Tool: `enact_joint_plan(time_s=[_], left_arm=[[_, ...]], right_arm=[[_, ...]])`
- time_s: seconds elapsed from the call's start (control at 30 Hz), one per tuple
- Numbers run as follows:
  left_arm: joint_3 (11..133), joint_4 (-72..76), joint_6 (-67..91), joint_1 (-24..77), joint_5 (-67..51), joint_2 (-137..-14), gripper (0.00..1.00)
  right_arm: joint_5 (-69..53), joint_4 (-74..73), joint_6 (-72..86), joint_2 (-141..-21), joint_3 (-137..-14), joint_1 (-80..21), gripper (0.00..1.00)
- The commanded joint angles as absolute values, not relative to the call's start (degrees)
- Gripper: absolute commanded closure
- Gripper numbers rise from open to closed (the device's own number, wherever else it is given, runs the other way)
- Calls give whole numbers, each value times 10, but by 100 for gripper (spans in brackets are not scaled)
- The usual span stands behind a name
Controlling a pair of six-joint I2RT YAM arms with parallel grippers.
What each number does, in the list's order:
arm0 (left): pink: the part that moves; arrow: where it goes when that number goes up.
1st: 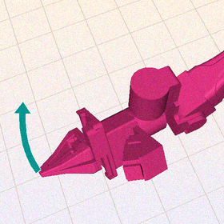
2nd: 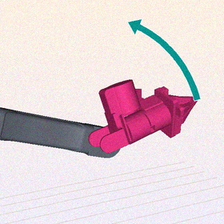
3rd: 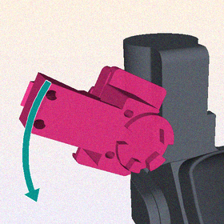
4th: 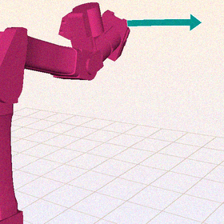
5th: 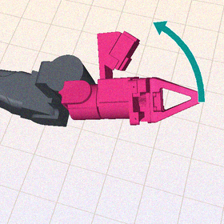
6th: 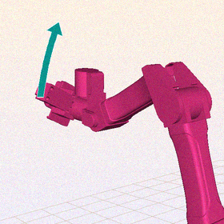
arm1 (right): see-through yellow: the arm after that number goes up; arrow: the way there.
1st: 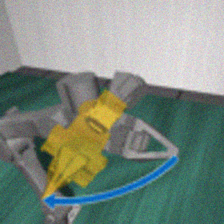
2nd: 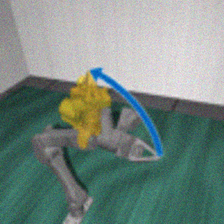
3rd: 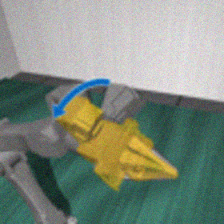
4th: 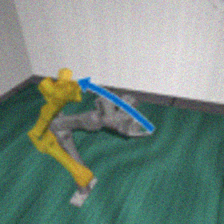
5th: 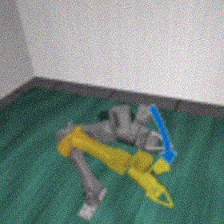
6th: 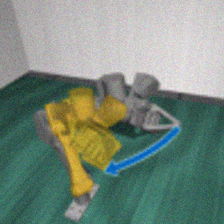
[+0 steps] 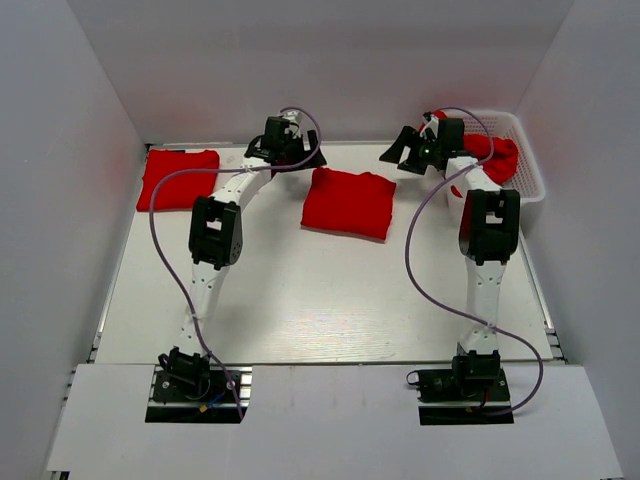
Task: Fold and stack the t-shirts
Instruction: Fold the long partially folded tshirt into a neat square
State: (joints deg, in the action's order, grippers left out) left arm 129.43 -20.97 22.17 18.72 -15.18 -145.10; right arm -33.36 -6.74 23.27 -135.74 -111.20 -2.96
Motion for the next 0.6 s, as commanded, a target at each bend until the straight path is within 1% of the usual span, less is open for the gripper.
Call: enact_joint_plan(time_s=[0.0, 0.03, 0.1, 0.13, 0.2, 0.23, 0.37, 0.57], left_arm=[[1296, -161, 222, 174, -141, -1395, 0], [1268, -148, 222, 174, -141, -1378, 0], [1211, -123, 205, 174, -152, -1333, 0], [1178, -123, 205, 174, -159, -1325, 0], [1172, -136, 170, 181, -173, -1325, 0], [1179, -163, 160, 181, -179, -1325, 0], [1194, -191, 145, 199, -243, -1333, 0], [1106, -121, 161, 214, -254, -1292, 0]], right_arm=[[-323, -74, 214, -1310, -1152, -32, 10], [-311, -70, 204, -1270, -1136, -32, 10], [-281, -58, 196, -1243, -1081, -33, 10], [-273, -55, 183, -1204, -1030, -33, 10], [-279, -55, 173, -1185, -997, -35, 10], [-283, -56, 156, -1159, -958, -40, 10], [-313, -74, 127, -1123, -907, -59, 10], [-325, -66, 146, -1118, -853, -82, 10]])
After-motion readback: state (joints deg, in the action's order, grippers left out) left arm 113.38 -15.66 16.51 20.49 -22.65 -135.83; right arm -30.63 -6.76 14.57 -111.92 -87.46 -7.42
